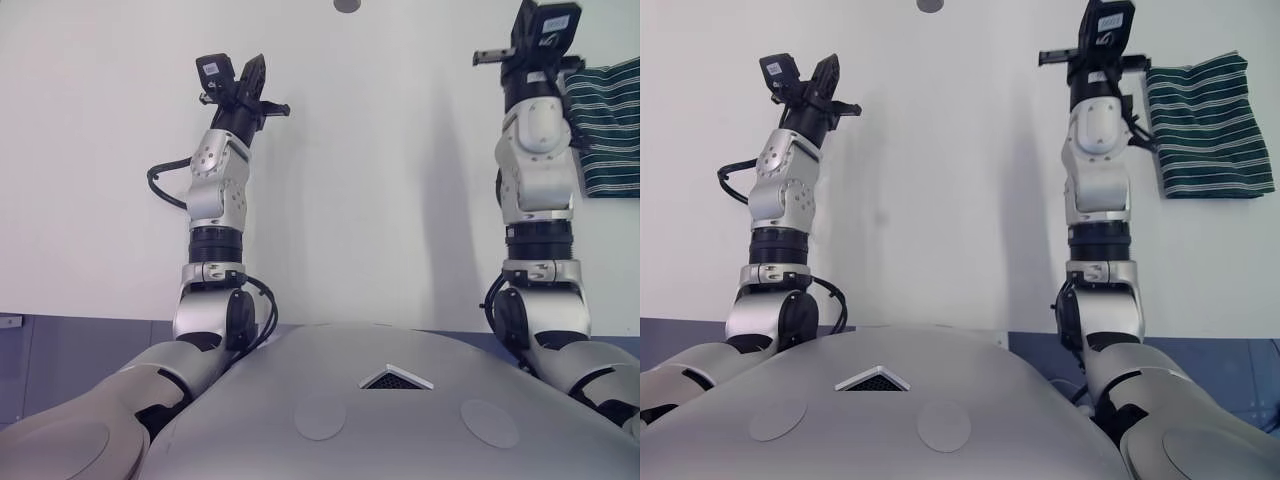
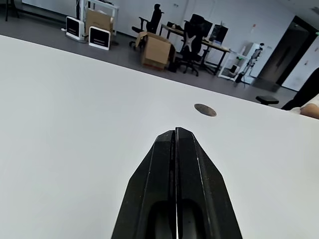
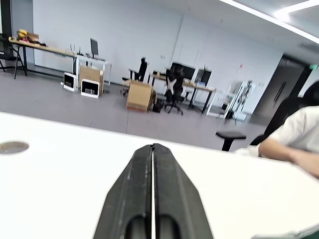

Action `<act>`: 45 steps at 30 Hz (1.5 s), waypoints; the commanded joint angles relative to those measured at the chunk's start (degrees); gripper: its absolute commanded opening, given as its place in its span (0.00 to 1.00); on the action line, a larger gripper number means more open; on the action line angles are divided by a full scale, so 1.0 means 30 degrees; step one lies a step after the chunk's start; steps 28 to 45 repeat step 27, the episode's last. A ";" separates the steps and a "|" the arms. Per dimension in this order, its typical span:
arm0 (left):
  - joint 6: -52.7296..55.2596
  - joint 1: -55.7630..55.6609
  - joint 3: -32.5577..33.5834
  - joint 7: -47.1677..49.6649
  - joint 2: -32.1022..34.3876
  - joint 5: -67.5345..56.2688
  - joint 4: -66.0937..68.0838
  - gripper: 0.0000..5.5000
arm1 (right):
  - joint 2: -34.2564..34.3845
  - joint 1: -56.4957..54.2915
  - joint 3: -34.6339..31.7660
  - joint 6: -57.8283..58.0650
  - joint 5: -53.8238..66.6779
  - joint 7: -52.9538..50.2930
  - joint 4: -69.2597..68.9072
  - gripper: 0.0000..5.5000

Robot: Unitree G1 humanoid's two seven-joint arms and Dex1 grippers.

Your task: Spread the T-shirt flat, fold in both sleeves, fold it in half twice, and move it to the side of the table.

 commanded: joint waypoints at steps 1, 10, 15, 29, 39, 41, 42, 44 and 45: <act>0.0343 -0.0765 -0.0184 -0.0358 0.0768 0.0451 0.0703 0.00 | 0.1044 0.0547 -0.0401 0.0469 -0.0115 -0.0468 -0.0362 0.00; 0.1956 -0.3716 -0.0100 -0.1664 0.3350 0.0893 0.2874 0.00 | 0.3811 0.2796 -0.0483 -0.0153 -0.1329 -0.2968 -0.1714 0.00; 0.2490 -0.3424 -0.0396 -0.1862 0.3230 0.0918 0.2346 0.00 | 0.3418 0.2333 -0.1487 -0.0553 -0.1365 -0.2932 -0.1249 0.00; 0.0373 -0.2075 0.0274 0.0363 0.1049 0.0816 0.2435 0.00 | 0.2146 0.1196 -0.1361 0.0356 -0.1703 -0.0654 -0.0697 0.00; 0.0373 -0.2075 0.0274 0.0363 0.1049 0.0816 0.2435 0.00 | 0.2146 0.1196 -0.1361 0.0356 -0.1703 -0.0654 -0.0697 0.00; 0.0373 -0.2075 0.0274 0.0363 0.1049 0.0816 0.2435 0.00 | 0.2146 0.1196 -0.1361 0.0356 -0.1703 -0.0654 -0.0697 0.00; 0.0373 -0.2075 0.0274 0.0363 0.1049 0.0816 0.2435 0.00 | 0.2146 0.1196 -0.1361 0.0356 -0.1703 -0.0654 -0.0697 0.00; 0.0373 -0.2075 0.0274 0.0363 0.1049 0.0816 0.2435 0.00 | 0.2146 0.1196 -0.1361 0.0356 -0.1703 -0.0654 -0.0697 0.00; 0.0373 -0.2075 0.0274 0.0363 0.1049 0.0816 0.2435 0.00 | 0.2146 0.1196 -0.1361 0.0356 -0.1703 -0.0654 -0.0697 0.00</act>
